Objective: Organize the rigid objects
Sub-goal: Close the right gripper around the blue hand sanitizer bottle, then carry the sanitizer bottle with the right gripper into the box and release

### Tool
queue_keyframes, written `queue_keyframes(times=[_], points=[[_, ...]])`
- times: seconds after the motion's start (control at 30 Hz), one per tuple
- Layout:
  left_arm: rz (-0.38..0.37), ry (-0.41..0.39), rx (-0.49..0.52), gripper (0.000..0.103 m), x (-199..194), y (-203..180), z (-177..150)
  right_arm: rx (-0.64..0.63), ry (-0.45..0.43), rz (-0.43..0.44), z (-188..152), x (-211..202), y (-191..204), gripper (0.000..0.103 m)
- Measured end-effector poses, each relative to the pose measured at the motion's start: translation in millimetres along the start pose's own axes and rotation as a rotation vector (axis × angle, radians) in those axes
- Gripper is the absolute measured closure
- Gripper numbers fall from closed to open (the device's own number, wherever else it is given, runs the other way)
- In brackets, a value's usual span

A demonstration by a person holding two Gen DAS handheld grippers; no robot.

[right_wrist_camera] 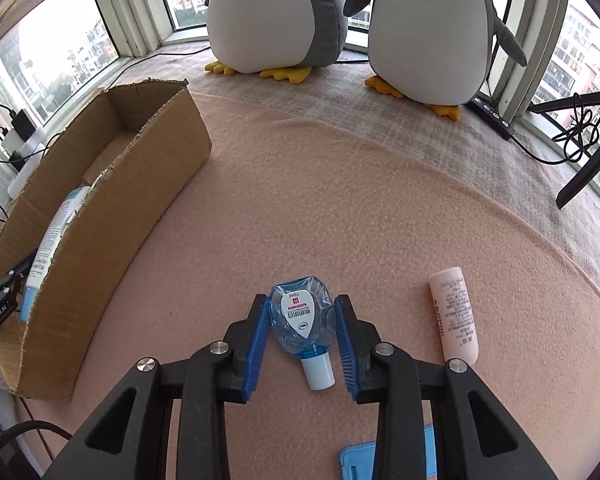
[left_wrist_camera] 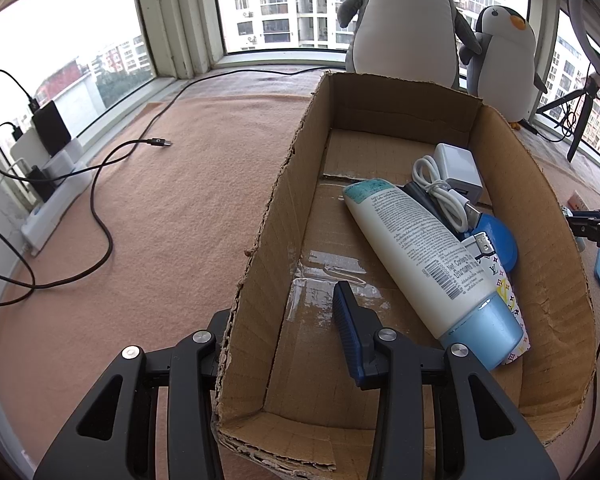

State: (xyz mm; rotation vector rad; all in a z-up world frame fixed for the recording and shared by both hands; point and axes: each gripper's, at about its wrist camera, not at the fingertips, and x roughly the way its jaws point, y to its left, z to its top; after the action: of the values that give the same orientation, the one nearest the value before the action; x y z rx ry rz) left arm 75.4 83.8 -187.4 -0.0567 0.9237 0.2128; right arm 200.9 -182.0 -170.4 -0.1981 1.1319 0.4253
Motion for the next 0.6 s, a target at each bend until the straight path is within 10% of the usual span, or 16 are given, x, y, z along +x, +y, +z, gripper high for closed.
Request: queue_keyframes(times=[0.6], points=[[0.001,0.000,0.000,0.064,0,0,0,-0.004,-0.142,0.092,2,-75,70,0.074]])
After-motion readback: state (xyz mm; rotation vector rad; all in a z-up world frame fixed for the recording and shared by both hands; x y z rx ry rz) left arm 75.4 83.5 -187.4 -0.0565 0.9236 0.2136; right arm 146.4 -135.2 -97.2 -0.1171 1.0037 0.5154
